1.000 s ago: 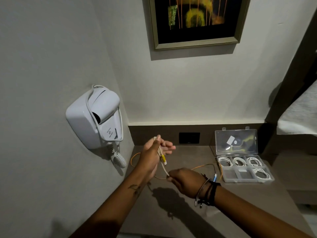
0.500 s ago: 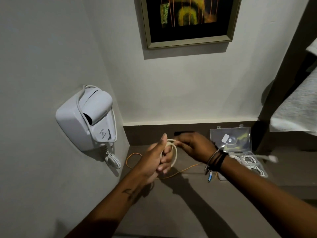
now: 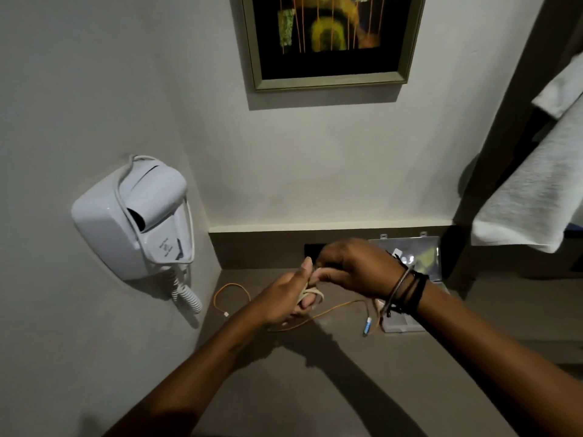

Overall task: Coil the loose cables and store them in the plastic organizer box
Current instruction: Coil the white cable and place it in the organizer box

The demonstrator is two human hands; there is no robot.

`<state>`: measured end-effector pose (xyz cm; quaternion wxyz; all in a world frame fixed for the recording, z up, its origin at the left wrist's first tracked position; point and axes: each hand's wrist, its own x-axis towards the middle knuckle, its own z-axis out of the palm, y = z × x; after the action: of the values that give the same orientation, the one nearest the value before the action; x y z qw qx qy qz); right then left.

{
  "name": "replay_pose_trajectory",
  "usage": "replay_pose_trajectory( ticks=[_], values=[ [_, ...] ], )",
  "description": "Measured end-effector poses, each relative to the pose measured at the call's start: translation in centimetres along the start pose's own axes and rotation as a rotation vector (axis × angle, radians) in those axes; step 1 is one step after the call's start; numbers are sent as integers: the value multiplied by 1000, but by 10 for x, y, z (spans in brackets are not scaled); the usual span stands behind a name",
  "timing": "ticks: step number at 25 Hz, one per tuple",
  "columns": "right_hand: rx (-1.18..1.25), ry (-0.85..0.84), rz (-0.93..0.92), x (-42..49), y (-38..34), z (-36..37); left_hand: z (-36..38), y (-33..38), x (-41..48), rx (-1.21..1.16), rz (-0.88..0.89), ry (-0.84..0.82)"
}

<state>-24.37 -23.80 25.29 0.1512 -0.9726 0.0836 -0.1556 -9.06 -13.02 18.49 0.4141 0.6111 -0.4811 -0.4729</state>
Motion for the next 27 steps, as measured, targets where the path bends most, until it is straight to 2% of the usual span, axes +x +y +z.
replay_pose_trajectory(
  ticks=[2, 4, 6, 8, 10, 12, 13, 14, 17, 20, 22, 24, 25, 27],
  values=[
    [157, 52, -26, 5, 13, -4, -3, 9, -5, -42, -2, -123],
    [511, 123, 61, 4, 18, 12, -1, 20, -12, -154, 38, -180],
    [935, 180, 216, 0, 14, 42, -1, 26, -11, -170, 121, -115],
    [1121, 195, 315, -4, 4, 76, -1, 32, -5, -127, 193, 91],
    [1014, 183, 328, -8, -5, 101, 1, 33, 2, -183, 212, 339],
    [797, 110, 294, -9, -11, 115, 0, 28, 10, -350, 154, 587],
    [684, 78, 272, -10, -12, 120, -2, 22, 14, -420, 114, 656],
    [585, 65, 262, -12, -13, 123, -5, 16, 16, -425, 62, 654],
    [366, 55, 288, -24, -12, 121, -10, 5, 17, -298, -57, 396],
    [137, -45, 262, -34, -17, 107, -9, -4, 17, -357, -83, 416],
    [-21, -54, 180, -31, -20, 94, -2, -10, 16, -189, -176, 339],
    [-101, 0, 90, -23, -18, 72, 10, -10, 12, 67, -306, 138],
    [-104, 32, 40, -19, -12, 60, 14, -8, 10, 107, -357, 31],
    [-10, 110, -44, -13, 2, 44, 13, 0, 8, -82, -396, -163]
  ],
)
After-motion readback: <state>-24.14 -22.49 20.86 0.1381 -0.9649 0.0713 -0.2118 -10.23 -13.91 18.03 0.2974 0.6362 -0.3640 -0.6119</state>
